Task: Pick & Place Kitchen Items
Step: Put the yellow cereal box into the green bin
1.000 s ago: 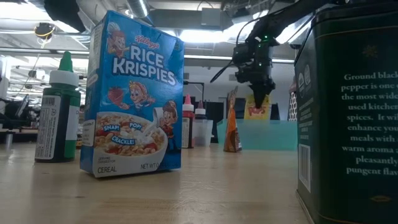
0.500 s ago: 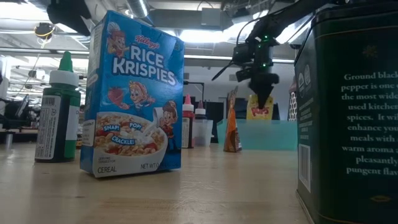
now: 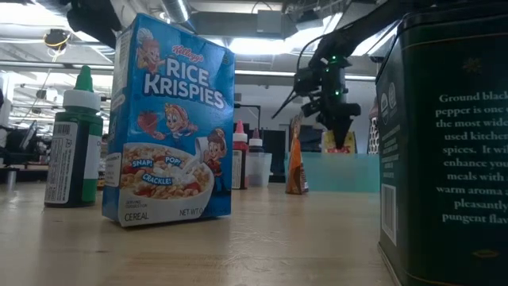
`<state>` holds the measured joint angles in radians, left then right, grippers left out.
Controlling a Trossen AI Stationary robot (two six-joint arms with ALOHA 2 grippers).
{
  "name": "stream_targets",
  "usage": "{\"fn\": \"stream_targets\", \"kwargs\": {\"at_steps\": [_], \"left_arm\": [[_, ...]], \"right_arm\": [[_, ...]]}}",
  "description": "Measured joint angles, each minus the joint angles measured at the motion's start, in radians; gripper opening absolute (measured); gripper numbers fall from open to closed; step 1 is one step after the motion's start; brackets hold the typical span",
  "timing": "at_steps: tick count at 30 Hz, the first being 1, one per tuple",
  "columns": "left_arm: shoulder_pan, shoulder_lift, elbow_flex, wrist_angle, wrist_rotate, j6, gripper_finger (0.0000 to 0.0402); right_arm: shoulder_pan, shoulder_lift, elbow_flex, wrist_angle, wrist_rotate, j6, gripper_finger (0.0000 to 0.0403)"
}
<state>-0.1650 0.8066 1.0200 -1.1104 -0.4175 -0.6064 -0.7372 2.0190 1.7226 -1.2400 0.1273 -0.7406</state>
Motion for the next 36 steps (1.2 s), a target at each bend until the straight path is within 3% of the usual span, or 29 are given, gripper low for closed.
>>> {"fn": "stream_targets", "kwargs": {"at_steps": [36], "left_arm": [[0.017,0.0,0.0,0.042,0.018,0.026,0.0287]], "right_arm": [[0.005,-0.001,0.0,0.064,-0.025,0.029,0.0113]]}}
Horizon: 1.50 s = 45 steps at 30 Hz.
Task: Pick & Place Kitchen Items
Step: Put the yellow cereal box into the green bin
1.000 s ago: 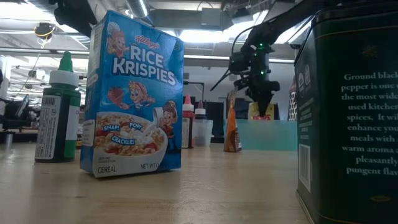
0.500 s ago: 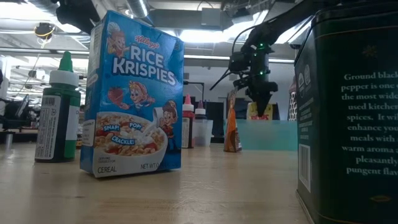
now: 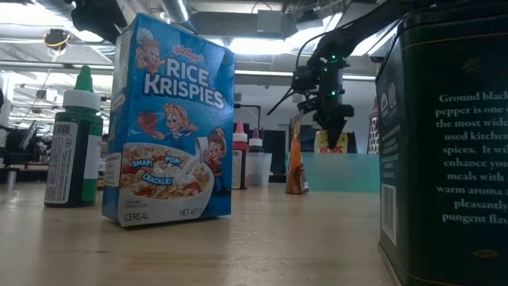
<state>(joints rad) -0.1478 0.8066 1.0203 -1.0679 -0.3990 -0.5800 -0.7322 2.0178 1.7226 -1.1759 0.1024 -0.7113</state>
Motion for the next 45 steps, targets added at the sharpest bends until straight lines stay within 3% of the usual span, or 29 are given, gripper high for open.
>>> {"fn": "stream_targets", "kwargs": {"at_steps": [25,35,45], "left_arm": [[0.0,0.0,0.0,0.0,0.001,0.0,0.0286],[0.0,0.0,0.0,0.0,0.001,-0.001,0.0287],[0.0,0.0,0.0,0.002,0.001,-0.004,0.0287]], "right_arm": [[-0.002,0.0,0.0,0.001,-0.051,0.0,0.0114],[-0.002,0.0,0.0,0.034,-0.053,0.024,0.0177],[-0.002,0.0,0.001,0.039,-0.048,0.023,0.0206]]}}
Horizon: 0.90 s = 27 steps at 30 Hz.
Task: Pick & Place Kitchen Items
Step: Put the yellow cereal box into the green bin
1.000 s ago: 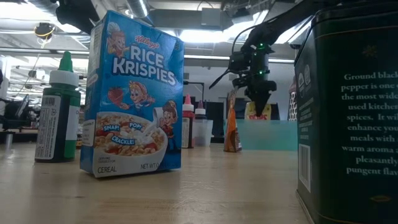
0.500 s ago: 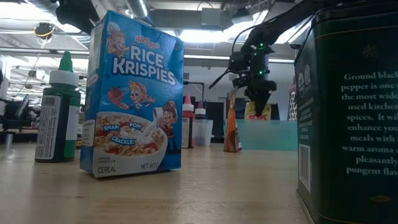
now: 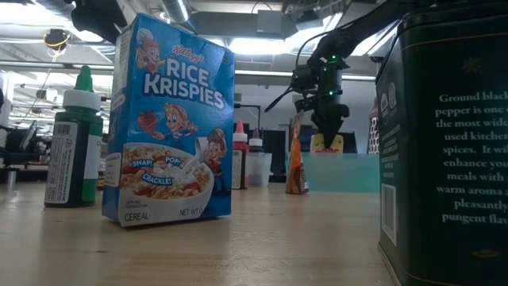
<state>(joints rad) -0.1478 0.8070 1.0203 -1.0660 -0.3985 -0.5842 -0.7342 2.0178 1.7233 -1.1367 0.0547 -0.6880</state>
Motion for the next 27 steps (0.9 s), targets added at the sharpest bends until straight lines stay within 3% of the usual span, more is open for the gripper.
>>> {"fn": "stream_targets", "kwargs": {"at_steps": [27], "left_arm": [[0.0,0.0,0.0,0.0,0.027,0.004,0.0286]], "right_arm": [[0.017,-0.002,0.0,0.043,0.032,0.023,0.0282]]}}
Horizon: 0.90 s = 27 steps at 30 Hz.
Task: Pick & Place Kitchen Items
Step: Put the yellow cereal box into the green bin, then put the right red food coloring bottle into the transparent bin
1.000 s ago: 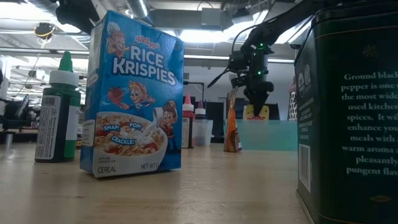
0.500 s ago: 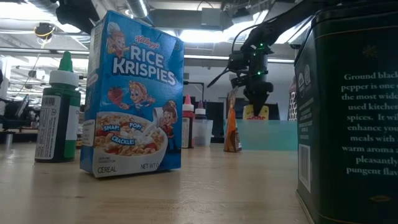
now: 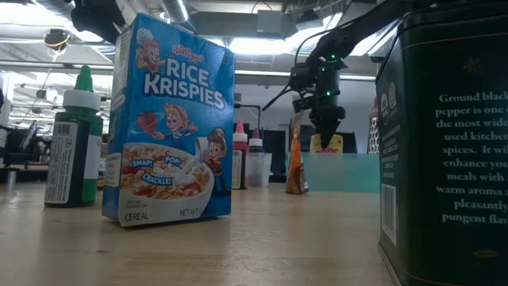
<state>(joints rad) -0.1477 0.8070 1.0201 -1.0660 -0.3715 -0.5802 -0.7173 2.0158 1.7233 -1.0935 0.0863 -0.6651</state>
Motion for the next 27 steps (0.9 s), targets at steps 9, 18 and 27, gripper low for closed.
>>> {"fn": "stream_targets", "kwargs": {"at_steps": [9,18,27], "left_arm": [[0.0,0.0,0.0,0.0,0.0,0.0,0.0287],[0.0,0.0,0.0,0.0,0.026,0.0,0.0287],[0.0,0.0,0.0,-0.008,0.026,0.006,0.0286]], "right_arm": [[0.044,-0.004,0.0,0.01,0.087,-0.037,0.0282],[0.072,-0.008,0.029,0.03,0.13,-0.051,0.0282],[0.12,-0.011,0.205,-0.019,0.13,-0.049,0.0282]]}}
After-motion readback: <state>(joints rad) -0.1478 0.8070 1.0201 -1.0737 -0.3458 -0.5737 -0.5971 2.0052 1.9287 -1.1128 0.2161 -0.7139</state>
